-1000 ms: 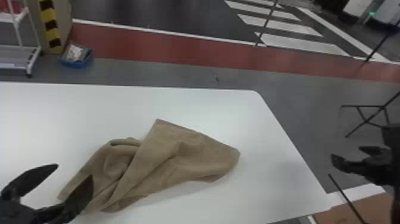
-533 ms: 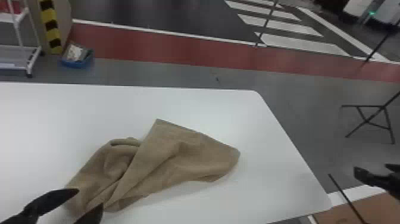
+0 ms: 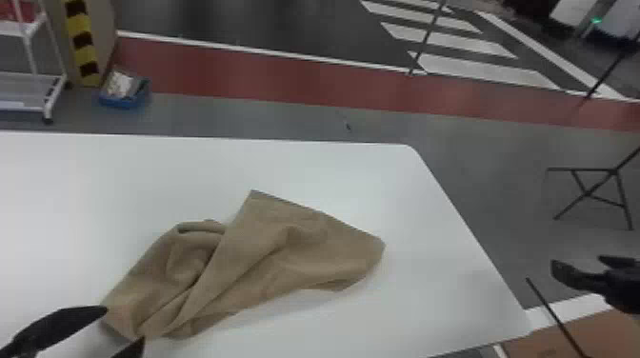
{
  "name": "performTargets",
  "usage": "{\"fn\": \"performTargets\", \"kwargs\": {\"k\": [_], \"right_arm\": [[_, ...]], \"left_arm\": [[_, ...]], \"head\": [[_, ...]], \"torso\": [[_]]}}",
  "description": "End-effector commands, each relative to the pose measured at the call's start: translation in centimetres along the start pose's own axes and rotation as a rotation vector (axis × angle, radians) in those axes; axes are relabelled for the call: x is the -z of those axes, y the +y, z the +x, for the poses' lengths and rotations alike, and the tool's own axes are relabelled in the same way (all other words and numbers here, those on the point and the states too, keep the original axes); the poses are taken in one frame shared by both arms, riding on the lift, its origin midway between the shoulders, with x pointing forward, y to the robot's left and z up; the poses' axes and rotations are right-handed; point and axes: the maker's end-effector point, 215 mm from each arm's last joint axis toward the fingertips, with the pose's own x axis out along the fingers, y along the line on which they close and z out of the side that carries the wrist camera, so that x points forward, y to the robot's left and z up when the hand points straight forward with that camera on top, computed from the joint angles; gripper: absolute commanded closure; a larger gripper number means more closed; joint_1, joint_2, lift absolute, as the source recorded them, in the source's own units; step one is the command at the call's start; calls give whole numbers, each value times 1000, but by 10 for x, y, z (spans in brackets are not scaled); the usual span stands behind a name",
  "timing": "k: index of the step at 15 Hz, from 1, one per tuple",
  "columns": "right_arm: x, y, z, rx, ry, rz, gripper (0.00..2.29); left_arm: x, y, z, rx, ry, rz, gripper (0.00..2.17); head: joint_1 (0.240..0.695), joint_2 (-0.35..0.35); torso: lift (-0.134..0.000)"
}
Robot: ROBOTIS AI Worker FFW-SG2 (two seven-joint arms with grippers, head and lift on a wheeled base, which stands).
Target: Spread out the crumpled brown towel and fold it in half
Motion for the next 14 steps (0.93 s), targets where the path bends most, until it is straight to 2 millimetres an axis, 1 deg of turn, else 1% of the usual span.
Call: {"fn": "performTargets", "kwargs": {"k": [1,3,4,5,6,7,10,11,13,14], "right_arm": [[1,3,2,-7,0,5,127],[3,2,3,-7,3,10,127],[3,2,3,-8,2,8,127],[4,4,4,-12,3,15,127],[5,6,4,-17,4,17,127],[5,8,4,-22,2,17,127],[7,7,3,-20,5,27,127],[7,6,2,-19,3,30,127],[9,5,1,-19,6,35,127],[11,6,2,-21,9,40,127]], "left_arm": [[7,-5,3,28,20,78,326],[17,3,-2,24,41,81,326],[17,5,-2,21,39,87,326],[12,5,0,24,14,121,326],[8,3,3,29,-2,143,336],[8,1,6,35,-8,153,417],[14,-14,8,96,11,178,417],[19,-18,7,119,31,188,417],[25,-18,11,110,48,220,417],[22,-19,14,108,36,229,417]], "head": [[695,-350],[695,-350],[695,-350],[695,-350],[695,-350],[695,-350],[695,-350],[695,-350],[695,-350],[695,-350]], "torso": [[-124],[-124],[-124],[-124],[-124],[-124],[-124],[-124],[-124],[-124]]}}
